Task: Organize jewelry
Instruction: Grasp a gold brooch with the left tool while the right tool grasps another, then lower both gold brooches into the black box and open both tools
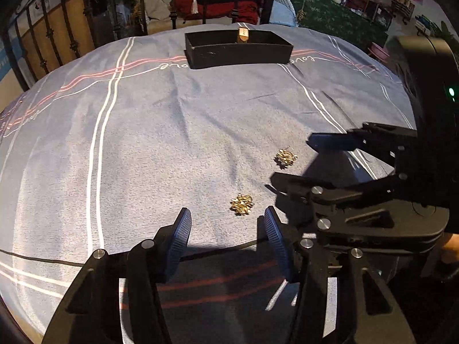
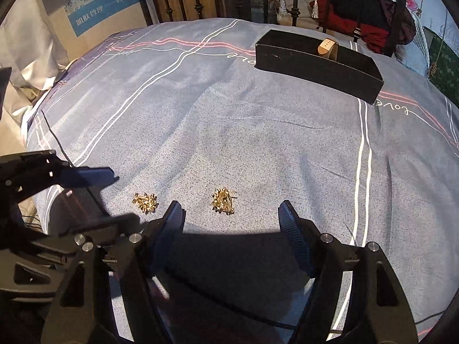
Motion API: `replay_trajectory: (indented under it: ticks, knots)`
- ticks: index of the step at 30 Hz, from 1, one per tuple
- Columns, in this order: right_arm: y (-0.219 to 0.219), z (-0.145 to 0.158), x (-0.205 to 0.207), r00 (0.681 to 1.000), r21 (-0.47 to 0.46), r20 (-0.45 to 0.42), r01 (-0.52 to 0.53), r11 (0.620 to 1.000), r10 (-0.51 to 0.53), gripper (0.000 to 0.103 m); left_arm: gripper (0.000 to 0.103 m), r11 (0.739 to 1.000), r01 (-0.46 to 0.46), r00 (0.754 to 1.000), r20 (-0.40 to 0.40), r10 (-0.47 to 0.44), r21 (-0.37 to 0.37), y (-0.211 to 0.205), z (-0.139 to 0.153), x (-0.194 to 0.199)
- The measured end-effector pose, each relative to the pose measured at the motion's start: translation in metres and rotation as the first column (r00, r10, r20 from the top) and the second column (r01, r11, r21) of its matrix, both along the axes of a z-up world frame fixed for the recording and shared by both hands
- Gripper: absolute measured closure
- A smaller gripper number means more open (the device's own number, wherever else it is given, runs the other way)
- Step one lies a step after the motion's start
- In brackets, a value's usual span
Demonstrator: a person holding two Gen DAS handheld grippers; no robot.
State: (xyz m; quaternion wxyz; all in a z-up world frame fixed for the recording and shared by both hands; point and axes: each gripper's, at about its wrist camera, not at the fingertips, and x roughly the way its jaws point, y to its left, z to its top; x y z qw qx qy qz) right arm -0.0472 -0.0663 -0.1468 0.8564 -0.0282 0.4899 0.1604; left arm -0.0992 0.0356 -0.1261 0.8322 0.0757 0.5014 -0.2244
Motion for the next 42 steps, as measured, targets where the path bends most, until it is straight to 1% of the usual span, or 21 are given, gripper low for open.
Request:
replay_trajectory:
  ticks: [2, 4, 5, 6, 7, 8, 9, 10, 13, 15, 18, 22, 25, 28, 30, 33, 35, 36, 39, 42]
  knots:
    - [0.001, -0.005, 0.004, 0.999, 0.008, 0.0, -0.035, 0.999, 0.035, 0.034, 0.054, 1.0, 0.011, 1.0, -0.011, -0.011, -0.023, -0.002, -0.003, 0.003]
    - [-0.001, -0.01, 0.006, 0.998, 0.018, -0.01, -0.054, 0.998, 0.054, 0.038, 0.054, 0.999, 0.031, 0.999, -0.013, -0.032, -0.022, -0.005, -0.007, 0.007]
    - [-0.001, -0.009, 0.007, 0.998, 0.01, -0.003, -0.065, 0.998, 0.065, 0.046, 0.057, 0.998, 0.052, 0.998, -0.016, -0.052, -0.019, -0.009, -0.009, 0.009]
    - [-0.001, -0.009, 0.008, 0.997, 0.003, -0.001, -0.075, 0.997, 0.075, 0.057, 0.062, 0.998, 0.07, 0.997, -0.015, -0.07, -0.007, -0.012, -0.011, 0.009]
    - [-0.002, -0.008, 0.008, 0.997, 0.012, -0.005, -0.08, 0.997, 0.081, 0.067, 0.069, 0.996, 0.083, 0.997, -0.004, -0.083, 0.012, -0.016, -0.012, 0.008]
    - [-0.002, -0.008, 0.008, 0.997, 0.017, -0.012, -0.082, 0.997, 0.082, 0.078, 0.079, 0.995, 0.097, 0.995, 0.004, -0.097, 0.022, -0.019, -0.013, 0.007]
    - [-0.002, -0.008, 0.008, 0.996, 0.016, -0.013, -0.082, 0.996, 0.083, 0.084, 0.084, 0.994, 0.104, 0.994, 0.01, -0.105, 0.031, -0.021, -0.013, 0.008]
    - [-0.002, -0.008, 0.008, 0.996, 0.012, -0.011, -0.085, 0.996, 0.085, 0.085, 0.086, 0.993, 0.109, 0.994, 0.015, -0.11, 0.045, -0.024, -0.014, 0.007]
    - [-0.004, -0.008, 0.005, 0.997, 0.021, -0.006, -0.078, 0.997, 0.079, 0.085, 0.086, 0.992, 0.112, 0.993, 0.031, -0.114, 0.062, -0.025, -0.013, 0.005]
    - [-0.006, -0.007, 0.003, 0.998, 0.036, -0.005, -0.069, 0.997, 0.069, 0.085, 0.086, 0.994, 0.096, 0.995, 0.028, -0.097, 0.044, -0.022, -0.012, 0.006]
    - [-0.009, -0.004, 0.0, 0.999, 0.052, -0.003, -0.052, 0.997, 0.052, 0.085, 0.086, 0.997, 0.073, 0.997, 0.024, -0.072, -0.008, -0.015, -0.006, 0.008]
    - [-0.014, 0.009, 0.0, 0.999, 0.048, 0.017, -0.037, 0.998, 0.036, 0.085, 0.086, 0.998, 0.037, 0.998, 0.052, -0.034, -0.048, -0.005, 0.013, 0.012]
    - [-0.023, 0.022, 0.002, 0.999, 0.039, 0.036, -0.016, 0.999, 0.015, 0.085, 0.086, 0.999, 0.026, 0.995, 0.094, -0.022, -0.045, 0.0, 0.029, 0.016]
    - [-0.032, 0.035, 0.01, 0.998, 0.023, 0.063, 0.008, 1.0, -0.009, 0.085, 0.086, 0.999, 0.03, 0.992, 0.126, -0.024, -0.045, -0.005, 0.043, 0.025]
    - [-0.044, 0.047, 0.023, 0.995, 0.023, 0.091, 0.043, 0.999, -0.045, 0.085, 0.086, 0.998, 0.034, 0.988, 0.151, -0.027, -0.046, -0.015, 0.053, 0.041]
    - [-0.069, 0.072, 0.054, 0.983, 0.072, 0.125, 0.123, 0.99, -0.132, 0.085, 0.086, 0.997, 0.009, 0.983, 0.185, 0.005, -0.071, -0.034, 0.068, 0.081]
    - [-0.083, 0.088, 0.081, 0.972, 0.084, 0.144, 0.174, 0.981, -0.185, 0.085, 0.086, 0.992, -0.023, 0.986, 0.163, 0.043, -0.125, -0.046, 0.076, 0.118]
    - [-0.09, 0.094, 0.097, 0.965, 0.083, 0.151, 0.206, 0.975, -0.217, 0.085, 0.086, 0.99, -0.039, 0.985, 0.16, 0.061, -0.138, -0.054, 0.079, 0.138]
    - [-0.101, 0.102, 0.136, 0.953, 0.096, 0.155, 0.248, 0.964, -0.26, 0.085, 0.086, 0.986, -0.073, 0.982, 0.159, 0.098, -0.151, -0.074, 0.084, 0.186]
    - [-0.105, 0.095, 0.171, 0.95, 0.082, 0.143, 0.267, 0.96, -0.277, 0.085, 0.086, 0.983, -0.098, 0.981, 0.149, 0.122, -0.155, -0.088, 0.08, 0.223]
